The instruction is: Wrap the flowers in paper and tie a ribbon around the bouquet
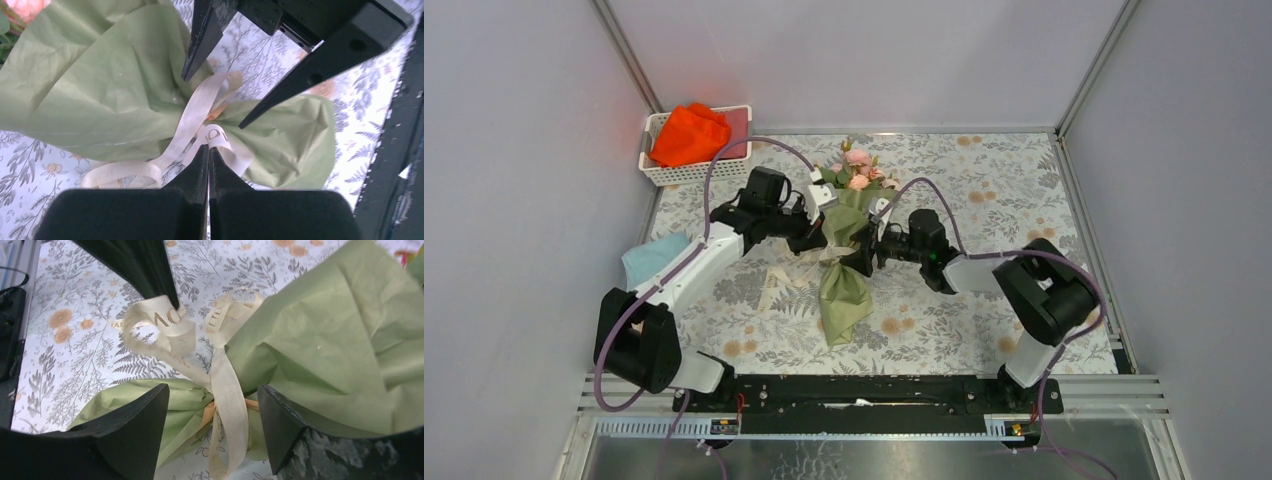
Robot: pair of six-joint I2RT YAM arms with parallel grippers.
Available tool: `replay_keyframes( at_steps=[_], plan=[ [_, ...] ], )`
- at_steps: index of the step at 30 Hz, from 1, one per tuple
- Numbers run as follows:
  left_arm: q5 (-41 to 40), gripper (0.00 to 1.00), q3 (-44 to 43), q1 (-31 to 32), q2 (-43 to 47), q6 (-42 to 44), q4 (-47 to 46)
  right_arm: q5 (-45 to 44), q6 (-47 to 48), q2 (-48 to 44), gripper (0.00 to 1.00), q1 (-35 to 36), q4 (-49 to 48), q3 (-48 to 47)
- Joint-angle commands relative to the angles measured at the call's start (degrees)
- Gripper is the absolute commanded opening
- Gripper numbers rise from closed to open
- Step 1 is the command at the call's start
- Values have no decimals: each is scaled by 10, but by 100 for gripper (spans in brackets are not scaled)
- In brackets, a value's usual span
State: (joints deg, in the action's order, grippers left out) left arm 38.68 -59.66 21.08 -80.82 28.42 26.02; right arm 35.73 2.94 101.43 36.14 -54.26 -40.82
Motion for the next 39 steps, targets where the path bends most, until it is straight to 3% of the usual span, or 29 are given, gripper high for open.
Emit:
replay_keyframes(
  at_steps=[1,3,9,15,23,27,33,39],
  plan=[
    [46,0,-46,7,13,-70,26,22,84,-97,78,-2,92,-6],
    [51,0,-52,7,10,-104,27,20,78,-112,82,-3,99,-8],
    [76,0,-17,6,13,-181,-22,72,0,-82,81,-2,-5,-4],
    [73,0,-5,4,13,-195,-54,136,-9,-46,78,-1,-38,-31],
    [68,0,5,3,10,-191,-59,120,-11,-37,71,10,-56,-41],
    [71,0,6,3,8,-189,-61,113,-26,-26,57,13,-76,-49],
    [72,0,8,3,8,-187,-61,117,-43,-18,21,15,-85,-55],
    [68,0,8,2,7,-183,-60,116,-32,-29,2,15,-63,-47]
  ],
)
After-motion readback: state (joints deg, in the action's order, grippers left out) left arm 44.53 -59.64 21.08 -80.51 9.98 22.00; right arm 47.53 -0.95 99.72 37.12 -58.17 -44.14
